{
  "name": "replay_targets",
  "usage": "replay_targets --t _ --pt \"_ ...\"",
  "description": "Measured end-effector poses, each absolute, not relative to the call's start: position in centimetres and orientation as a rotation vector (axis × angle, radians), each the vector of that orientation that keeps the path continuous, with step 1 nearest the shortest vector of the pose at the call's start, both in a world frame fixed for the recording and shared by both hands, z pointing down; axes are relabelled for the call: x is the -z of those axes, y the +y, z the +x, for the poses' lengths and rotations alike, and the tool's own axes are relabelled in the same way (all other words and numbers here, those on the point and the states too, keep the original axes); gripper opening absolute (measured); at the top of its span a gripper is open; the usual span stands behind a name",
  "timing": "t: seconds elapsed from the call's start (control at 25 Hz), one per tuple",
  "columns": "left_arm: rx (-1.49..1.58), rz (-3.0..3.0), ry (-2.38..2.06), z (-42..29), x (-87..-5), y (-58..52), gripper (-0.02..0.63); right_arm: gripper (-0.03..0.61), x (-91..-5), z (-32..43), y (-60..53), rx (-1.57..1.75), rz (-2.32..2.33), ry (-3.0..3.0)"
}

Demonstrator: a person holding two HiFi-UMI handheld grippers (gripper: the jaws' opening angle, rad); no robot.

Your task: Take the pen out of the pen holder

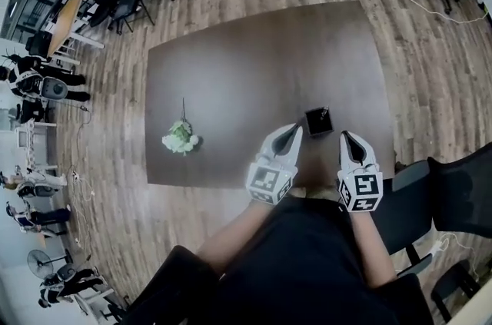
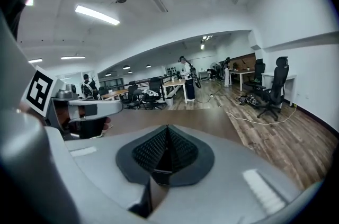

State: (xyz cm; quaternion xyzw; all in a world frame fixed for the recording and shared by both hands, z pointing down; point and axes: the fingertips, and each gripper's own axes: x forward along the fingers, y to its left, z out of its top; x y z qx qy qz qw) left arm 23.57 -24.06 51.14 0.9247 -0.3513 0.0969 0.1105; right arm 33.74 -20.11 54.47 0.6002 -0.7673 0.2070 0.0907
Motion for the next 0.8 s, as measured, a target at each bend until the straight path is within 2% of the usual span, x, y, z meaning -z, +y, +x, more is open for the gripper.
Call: replay_targets --t 0.52,0.8 --pt "-0.247 2.618 -1.145 24.0 -53.1 -24.1 0.003 0.003 -59.3 35.7 -24.1 -0.645 1.581 -2.286" --pt "-0.226 2.599 -1.186 23.6 -53.9 -25.1 0.003 0.042 -62.0 34.5 -25.4 -0.645 1.475 -2.271"
